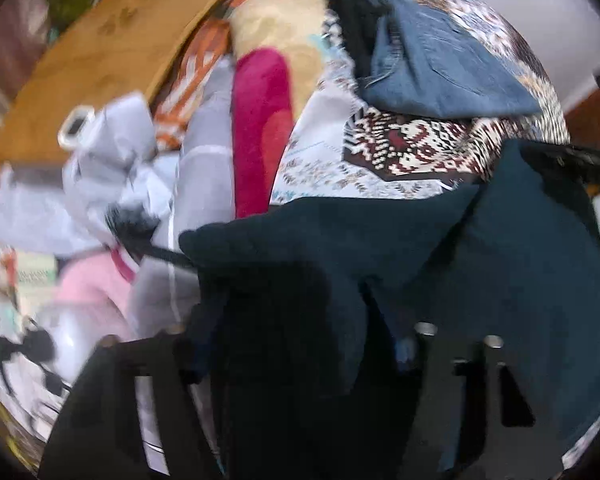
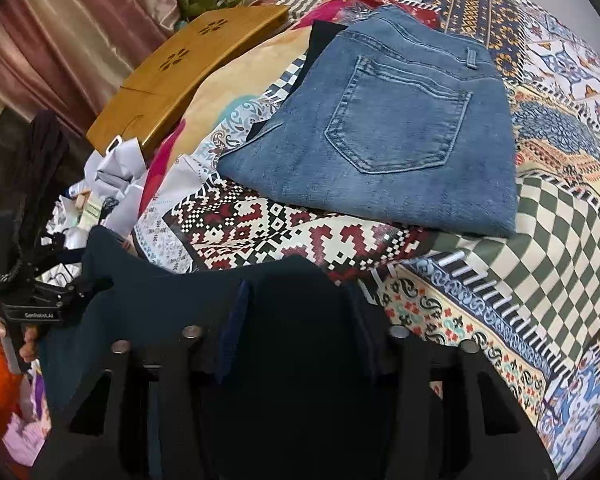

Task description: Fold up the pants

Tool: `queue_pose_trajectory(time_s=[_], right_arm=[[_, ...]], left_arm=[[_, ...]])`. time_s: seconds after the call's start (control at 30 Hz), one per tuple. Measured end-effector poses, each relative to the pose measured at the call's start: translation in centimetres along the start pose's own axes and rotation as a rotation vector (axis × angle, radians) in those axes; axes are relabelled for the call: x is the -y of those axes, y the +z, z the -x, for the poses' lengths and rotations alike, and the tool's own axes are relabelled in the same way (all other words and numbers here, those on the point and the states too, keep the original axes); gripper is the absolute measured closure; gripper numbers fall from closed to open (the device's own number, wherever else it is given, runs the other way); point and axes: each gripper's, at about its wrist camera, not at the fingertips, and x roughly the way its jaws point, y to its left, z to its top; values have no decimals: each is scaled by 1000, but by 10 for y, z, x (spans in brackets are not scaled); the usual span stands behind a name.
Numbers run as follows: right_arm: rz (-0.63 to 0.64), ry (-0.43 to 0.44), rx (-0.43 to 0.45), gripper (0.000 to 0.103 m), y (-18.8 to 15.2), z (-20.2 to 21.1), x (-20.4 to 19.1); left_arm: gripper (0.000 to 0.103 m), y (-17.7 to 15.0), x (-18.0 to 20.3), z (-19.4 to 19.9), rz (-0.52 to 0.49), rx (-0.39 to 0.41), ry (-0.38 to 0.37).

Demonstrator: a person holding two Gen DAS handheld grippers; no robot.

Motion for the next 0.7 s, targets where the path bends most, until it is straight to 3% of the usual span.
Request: queue_pose_trajectory(time_s=[0.1,0.3,0.47,0.53,0.7], right_arm=[[13,-31,2,80,-4,-3,-4],[78,-110,92,94,-2,15,-19],[99,-153,165,99,15,29,-21],[63,-166,178,98,22,28,-18],[10,-168,134,94,24,31,-9]], left_arm=[[57,-2,11,6,-53,44,70],[58,2,12,30,-92,148,182],[57,32,4,42,-83,203,250],[56,42,2,34,-81,192,247],[54,53,-6,12,-23,73,218]])
